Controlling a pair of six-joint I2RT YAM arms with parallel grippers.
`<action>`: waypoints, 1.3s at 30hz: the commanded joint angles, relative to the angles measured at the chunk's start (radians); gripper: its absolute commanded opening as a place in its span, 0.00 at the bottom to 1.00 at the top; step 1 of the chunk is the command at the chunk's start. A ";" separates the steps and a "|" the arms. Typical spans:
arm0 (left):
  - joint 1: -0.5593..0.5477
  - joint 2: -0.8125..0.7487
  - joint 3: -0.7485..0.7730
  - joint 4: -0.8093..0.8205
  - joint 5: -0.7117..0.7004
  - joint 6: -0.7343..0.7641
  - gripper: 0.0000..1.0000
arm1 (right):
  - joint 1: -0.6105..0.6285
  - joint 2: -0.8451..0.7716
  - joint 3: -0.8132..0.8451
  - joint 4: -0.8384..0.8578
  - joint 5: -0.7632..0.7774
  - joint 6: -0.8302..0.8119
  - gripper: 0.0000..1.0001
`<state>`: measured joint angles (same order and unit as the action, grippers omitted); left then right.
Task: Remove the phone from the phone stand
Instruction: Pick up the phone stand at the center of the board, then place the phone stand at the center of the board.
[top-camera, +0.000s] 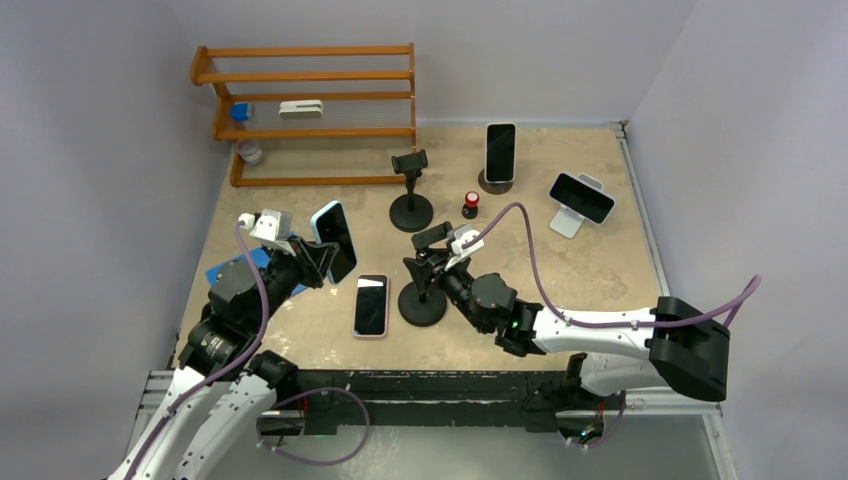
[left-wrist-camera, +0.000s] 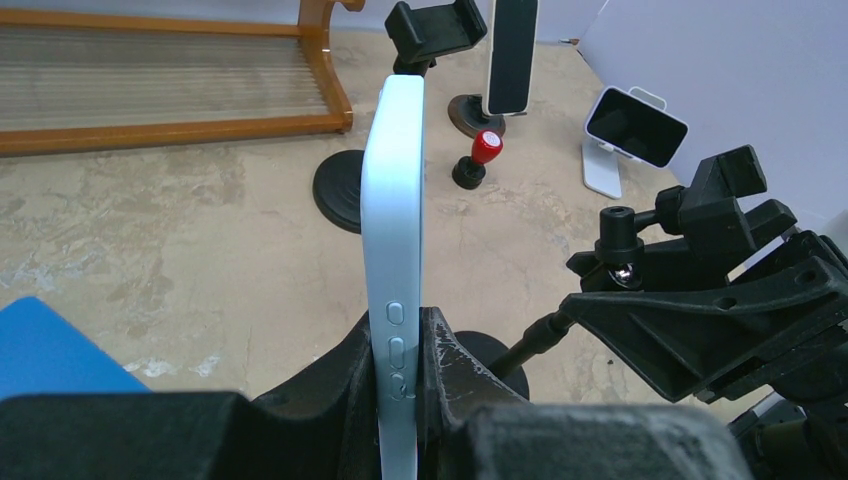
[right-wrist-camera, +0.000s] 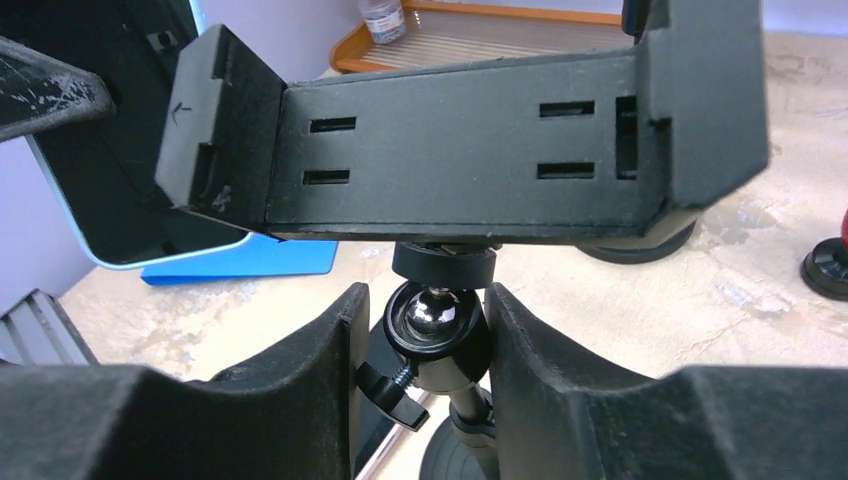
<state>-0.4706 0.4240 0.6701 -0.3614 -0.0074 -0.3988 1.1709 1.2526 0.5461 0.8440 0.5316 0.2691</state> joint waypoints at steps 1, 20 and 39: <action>0.007 -0.020 0.022 0.105 0.003 0.019 0.00 | -0.003 -0.024 0.063 0.037 0.030 -0.045 0.31; 0.007 -0.132 0.028 0.044 -0.266 -0.038 0.00 | -0.006 0.086 0.396 0.048 -0.026 -0.242 0.00; 0.014 -0.194 0.019 0.039 -0.338 -0.057 0.00 | -0.162 0.613 0.944 0.057 -0.220 -0.177 0.00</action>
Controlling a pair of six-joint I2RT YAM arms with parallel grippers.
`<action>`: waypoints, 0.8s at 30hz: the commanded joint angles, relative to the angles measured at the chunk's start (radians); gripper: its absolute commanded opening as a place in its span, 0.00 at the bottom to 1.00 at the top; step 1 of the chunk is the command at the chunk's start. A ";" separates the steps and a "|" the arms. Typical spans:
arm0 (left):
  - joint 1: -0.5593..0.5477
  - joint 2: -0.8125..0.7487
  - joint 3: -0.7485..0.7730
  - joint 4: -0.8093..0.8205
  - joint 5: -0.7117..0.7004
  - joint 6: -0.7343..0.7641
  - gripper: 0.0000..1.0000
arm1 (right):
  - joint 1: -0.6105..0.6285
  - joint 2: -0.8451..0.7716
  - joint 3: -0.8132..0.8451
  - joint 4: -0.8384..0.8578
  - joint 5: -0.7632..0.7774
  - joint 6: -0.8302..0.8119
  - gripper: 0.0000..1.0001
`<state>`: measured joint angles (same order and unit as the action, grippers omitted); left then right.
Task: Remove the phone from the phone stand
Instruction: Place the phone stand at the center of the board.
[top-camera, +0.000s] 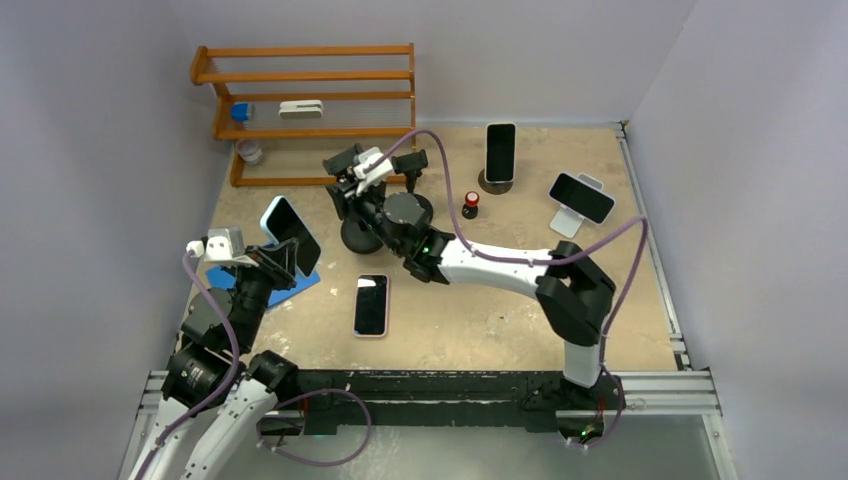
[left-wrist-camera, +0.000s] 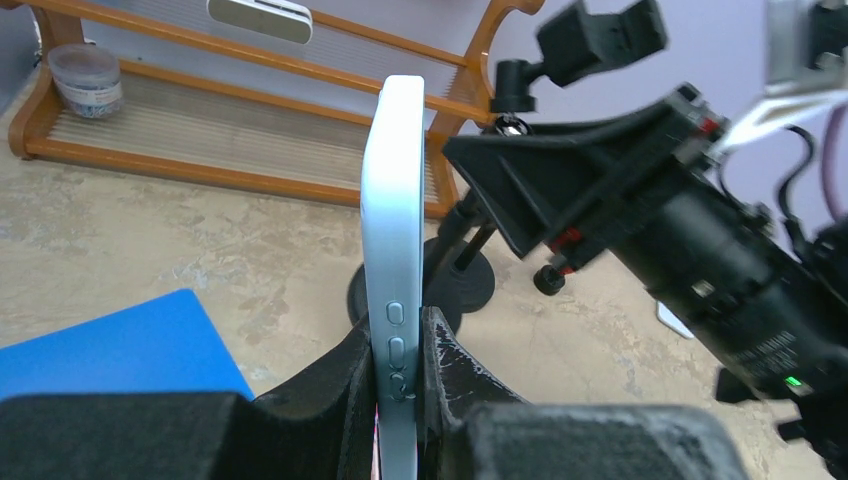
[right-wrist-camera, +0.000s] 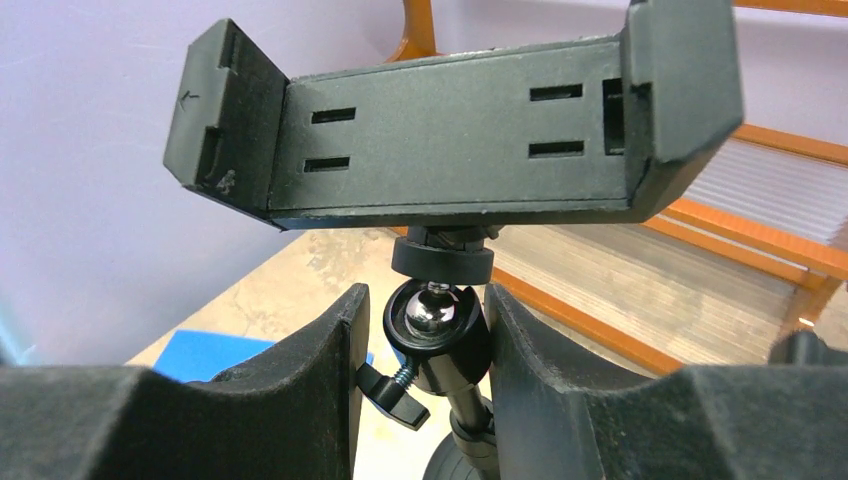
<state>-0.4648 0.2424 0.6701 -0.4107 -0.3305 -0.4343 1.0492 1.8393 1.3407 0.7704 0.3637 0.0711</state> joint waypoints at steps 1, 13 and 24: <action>0.010 -0.014 0.017 0.092 -0.011 -0.023 0.00 | -0.048 0.047 0.173 0.127 -0.059 0.031 0.00; 0.013 -0.035 0.006 0.111 0.011 -0.022 0.00 | -0.111 0.296 0.452 0.035 -0.087 0.058 0.00; 0.012 -0.044 -0.001 0.125 0.028 -0.020 0.00 | -0.140 0.382 0.541 -0.019 -0.100 0.079 0.00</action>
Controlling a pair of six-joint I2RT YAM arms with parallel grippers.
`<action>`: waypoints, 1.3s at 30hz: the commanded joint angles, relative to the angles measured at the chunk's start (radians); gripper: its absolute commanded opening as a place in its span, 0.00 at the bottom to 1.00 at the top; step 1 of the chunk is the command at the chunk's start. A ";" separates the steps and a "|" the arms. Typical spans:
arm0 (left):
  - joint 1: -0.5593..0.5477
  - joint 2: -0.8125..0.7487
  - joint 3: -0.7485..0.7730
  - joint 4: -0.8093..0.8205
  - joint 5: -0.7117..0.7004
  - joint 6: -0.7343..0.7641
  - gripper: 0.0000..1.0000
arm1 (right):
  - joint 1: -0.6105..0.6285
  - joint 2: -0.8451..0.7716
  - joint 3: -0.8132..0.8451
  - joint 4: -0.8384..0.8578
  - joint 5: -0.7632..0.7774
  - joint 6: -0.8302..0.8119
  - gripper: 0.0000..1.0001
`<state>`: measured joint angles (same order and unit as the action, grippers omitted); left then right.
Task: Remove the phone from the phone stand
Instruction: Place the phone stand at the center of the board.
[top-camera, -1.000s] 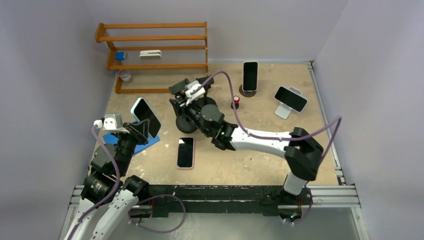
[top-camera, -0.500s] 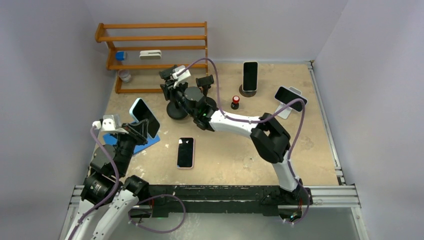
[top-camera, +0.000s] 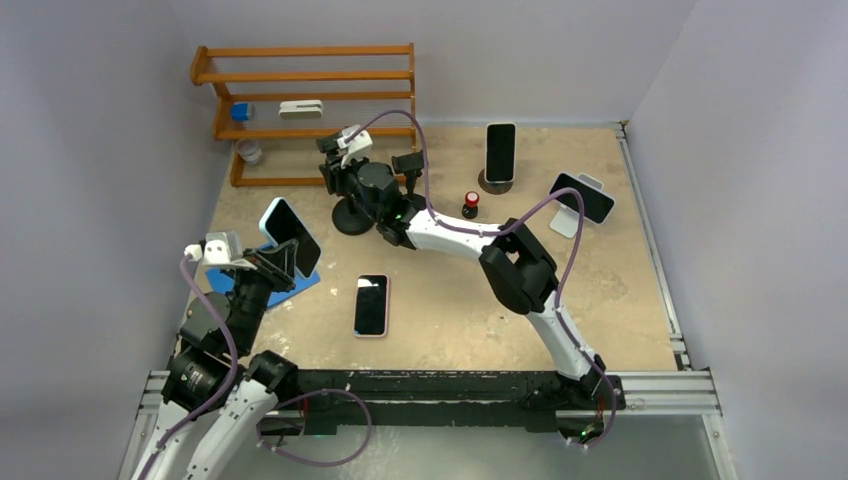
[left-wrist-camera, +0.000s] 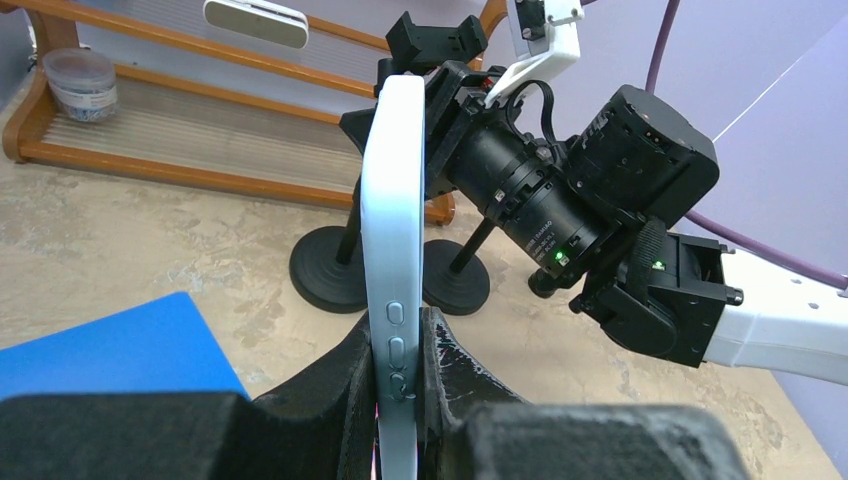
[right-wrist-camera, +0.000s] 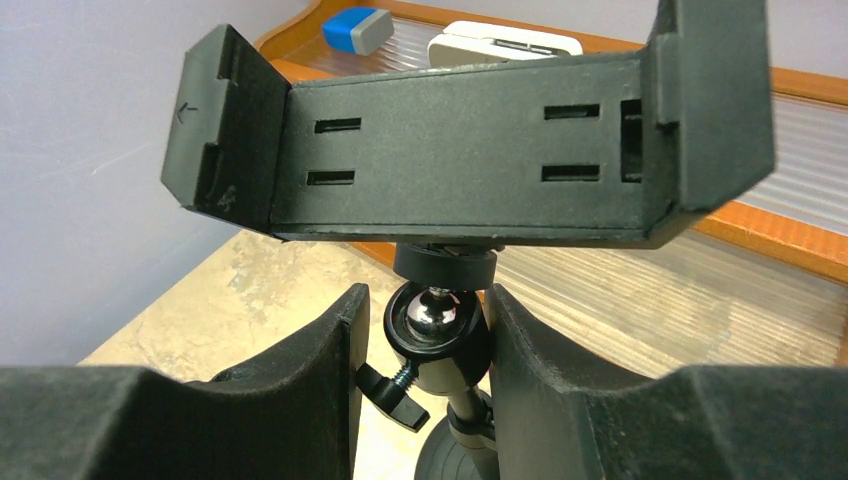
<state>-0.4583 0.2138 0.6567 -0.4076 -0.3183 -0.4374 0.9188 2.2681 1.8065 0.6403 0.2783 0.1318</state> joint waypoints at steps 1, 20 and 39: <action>0.006 -0.015 0.012 0.122 0.016 -0.017 0.00 | -0.009 -0.046 0.070 0.110 -0.014 0.021 0.00; 0.009 -0.002 0.017 0.112 0.016 -0.017 0.00 | -0.008 -0.175 -0.093 0.122 0.007 0.043 0.97; 0.016 0.050 0.015 0.117 0.065 0.001 0.00 | 0.062 -0.642 -0.533 0.088 0.122 0.069 0.99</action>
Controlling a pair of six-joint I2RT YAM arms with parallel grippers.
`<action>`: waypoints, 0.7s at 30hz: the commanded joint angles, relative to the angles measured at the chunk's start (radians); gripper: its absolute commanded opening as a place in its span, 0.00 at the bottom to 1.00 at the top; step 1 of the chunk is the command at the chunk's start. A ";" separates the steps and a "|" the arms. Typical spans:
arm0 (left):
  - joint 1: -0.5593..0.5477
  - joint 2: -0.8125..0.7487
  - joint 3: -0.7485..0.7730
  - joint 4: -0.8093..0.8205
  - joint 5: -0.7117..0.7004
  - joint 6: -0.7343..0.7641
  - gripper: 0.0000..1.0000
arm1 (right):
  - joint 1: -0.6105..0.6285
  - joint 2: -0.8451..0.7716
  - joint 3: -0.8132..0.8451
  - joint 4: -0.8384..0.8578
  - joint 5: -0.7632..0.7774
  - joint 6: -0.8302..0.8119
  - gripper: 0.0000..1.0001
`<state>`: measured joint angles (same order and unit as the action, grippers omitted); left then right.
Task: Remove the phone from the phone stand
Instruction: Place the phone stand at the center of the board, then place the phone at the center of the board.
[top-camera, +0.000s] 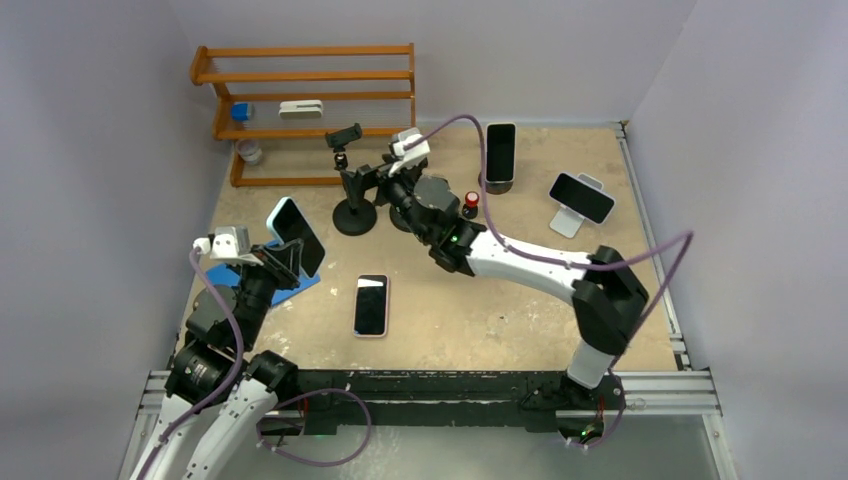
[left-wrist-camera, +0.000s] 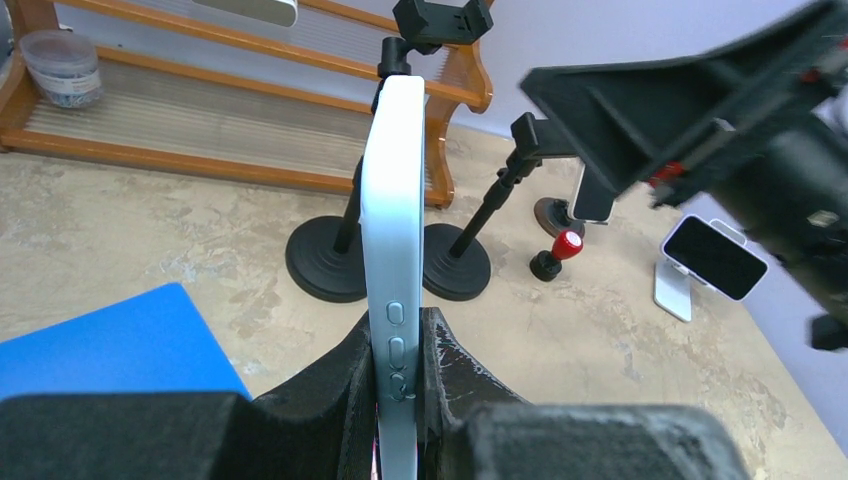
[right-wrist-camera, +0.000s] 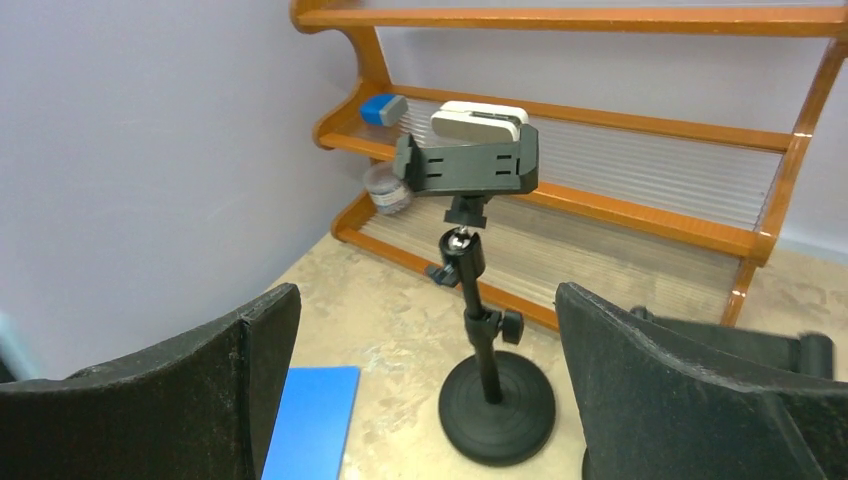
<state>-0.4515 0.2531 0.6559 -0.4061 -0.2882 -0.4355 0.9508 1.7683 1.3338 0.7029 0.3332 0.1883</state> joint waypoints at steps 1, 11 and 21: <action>0.008 0.016 0.016 0.119 0.050 0.001 0.00 | 0.032 -0.175 -0.083 0.009 0.058 0.013 0.99; 0.008 0.049 -0.034 0.290 0.496 0.044 0.00 | 0.031 -0.514 -0.473 0.062 -0.289 0.141 0.99; 0.007 0.114 -0.083 0.541 1.116 0.009 0.00 | 0.031 -0.911 -0.771 0.058 -0.629 0.150 0.99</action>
<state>-0.4469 0.3328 0.5735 -0.1246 0.5114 -0.4007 0.9813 0.9634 0.6048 0.6979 -0.1345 0.3218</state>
